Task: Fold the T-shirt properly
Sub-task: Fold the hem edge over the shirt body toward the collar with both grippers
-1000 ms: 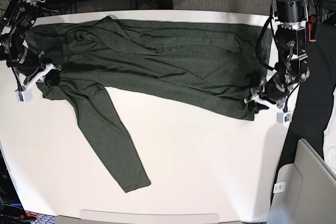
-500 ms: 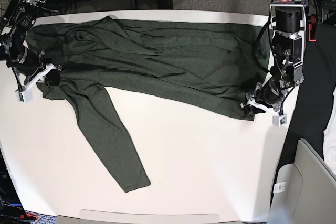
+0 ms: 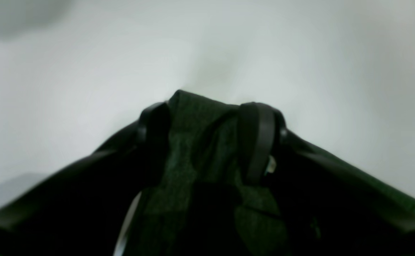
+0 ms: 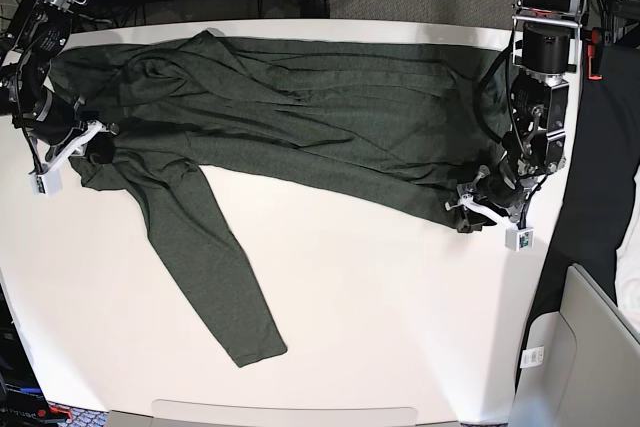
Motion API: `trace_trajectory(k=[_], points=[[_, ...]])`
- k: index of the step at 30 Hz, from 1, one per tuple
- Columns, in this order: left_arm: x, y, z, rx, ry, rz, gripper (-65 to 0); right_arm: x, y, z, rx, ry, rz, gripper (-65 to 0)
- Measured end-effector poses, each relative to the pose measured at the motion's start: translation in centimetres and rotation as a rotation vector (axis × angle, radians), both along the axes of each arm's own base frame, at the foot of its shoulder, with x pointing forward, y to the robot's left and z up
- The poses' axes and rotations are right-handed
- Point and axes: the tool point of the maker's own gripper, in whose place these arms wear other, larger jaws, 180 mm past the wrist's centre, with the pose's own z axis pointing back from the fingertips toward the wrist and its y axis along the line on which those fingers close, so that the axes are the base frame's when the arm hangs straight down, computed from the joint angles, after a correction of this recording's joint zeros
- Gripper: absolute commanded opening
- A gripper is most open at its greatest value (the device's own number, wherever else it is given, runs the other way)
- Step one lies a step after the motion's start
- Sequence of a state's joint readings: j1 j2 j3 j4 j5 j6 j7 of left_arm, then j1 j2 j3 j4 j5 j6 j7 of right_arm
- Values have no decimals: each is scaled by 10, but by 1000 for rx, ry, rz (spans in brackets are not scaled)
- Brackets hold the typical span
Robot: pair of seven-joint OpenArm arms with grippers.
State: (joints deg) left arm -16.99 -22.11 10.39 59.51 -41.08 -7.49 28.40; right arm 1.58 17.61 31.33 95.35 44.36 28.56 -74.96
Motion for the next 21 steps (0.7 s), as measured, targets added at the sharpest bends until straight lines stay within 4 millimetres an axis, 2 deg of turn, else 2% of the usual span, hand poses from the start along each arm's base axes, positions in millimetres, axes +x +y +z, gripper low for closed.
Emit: trace_trajectory(k=[4, 9, 10, 16, 21], points=[[-1, -6, -2, 5, 6, -21, -473, 1, 0, 1, 0, -4, 0, -643], [-2, -6, -3, 3, 14, -20, -635, 1, 0, 1, 0, -5, 0, -643], [-2, -5, -3, 3, 15, -19, -650, 1, 0, 1, 0, -5, 0, -643], [-9, -16, 6, -5, 11, -51, -649, 1, 0, 1, 1, -6, -1, -643], [-16, 1, 39, -2, -89, -4, -649, 1, 0, 2, 3, -7, -2, -643]])
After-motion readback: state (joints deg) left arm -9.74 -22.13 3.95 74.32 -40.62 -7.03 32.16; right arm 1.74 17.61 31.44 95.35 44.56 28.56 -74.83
